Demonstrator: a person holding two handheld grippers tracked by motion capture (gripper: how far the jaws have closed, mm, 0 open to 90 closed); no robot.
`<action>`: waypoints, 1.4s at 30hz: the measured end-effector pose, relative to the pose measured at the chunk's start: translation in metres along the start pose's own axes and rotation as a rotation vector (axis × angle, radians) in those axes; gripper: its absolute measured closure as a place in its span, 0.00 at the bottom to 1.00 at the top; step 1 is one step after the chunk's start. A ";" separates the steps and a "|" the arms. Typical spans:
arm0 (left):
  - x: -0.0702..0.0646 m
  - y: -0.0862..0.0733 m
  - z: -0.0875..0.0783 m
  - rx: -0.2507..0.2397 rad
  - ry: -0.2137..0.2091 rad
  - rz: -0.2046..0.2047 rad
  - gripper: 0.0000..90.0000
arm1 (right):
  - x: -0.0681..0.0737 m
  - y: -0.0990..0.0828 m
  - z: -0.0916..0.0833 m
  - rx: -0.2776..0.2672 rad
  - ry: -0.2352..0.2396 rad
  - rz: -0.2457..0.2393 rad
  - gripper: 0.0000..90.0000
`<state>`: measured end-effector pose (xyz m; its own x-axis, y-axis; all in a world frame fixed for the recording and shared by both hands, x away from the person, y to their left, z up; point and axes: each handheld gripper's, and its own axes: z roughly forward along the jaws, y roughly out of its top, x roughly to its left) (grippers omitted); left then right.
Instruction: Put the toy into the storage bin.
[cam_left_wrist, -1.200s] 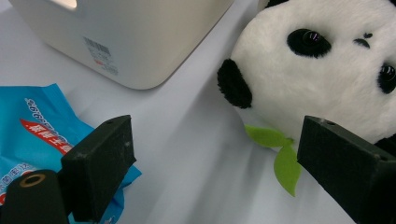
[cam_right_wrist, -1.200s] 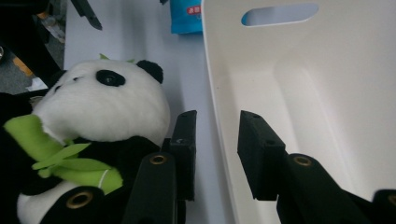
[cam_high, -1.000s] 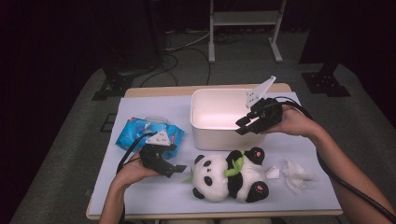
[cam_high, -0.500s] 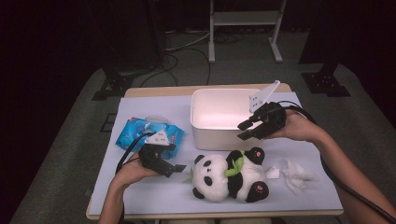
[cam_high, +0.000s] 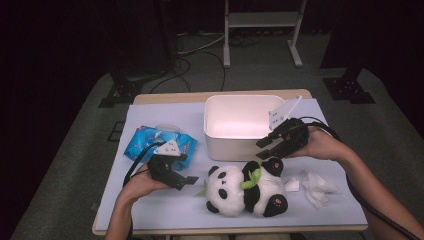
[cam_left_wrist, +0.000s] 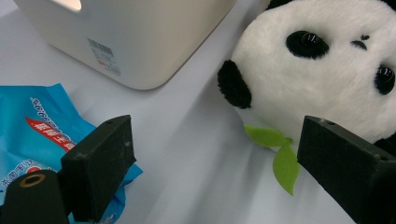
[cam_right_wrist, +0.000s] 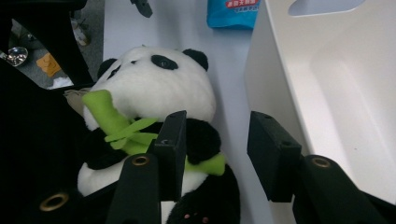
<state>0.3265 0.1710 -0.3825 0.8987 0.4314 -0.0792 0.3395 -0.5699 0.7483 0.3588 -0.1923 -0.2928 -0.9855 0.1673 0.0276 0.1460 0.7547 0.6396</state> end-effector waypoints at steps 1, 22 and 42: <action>0.000 0.000 0.000 0.002 -0.002 0.003 0.12 | 0.003 -0.001 0.000 0.002 0.003 0.006 0.63; -0.003 -0.004 -0.002 0.008 0.013 -0.005 0.11 | 0.035 -0.010 0.014 0.043 0.071 -0.020 0.58; -0.003 -0.002 -0.004 0.003 0.012 0.003 0.11 | 0.050 -0.009 0.036 0.064 0.119 -0.041 0.53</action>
<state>0.3222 0.1734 -0.3814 0.8963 0.4380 -0.0688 0.3375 -0.5735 0.7465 0.3111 -0.1677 -0.3253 -0.9935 0.0615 0.0960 0.1066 0.7992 0.5915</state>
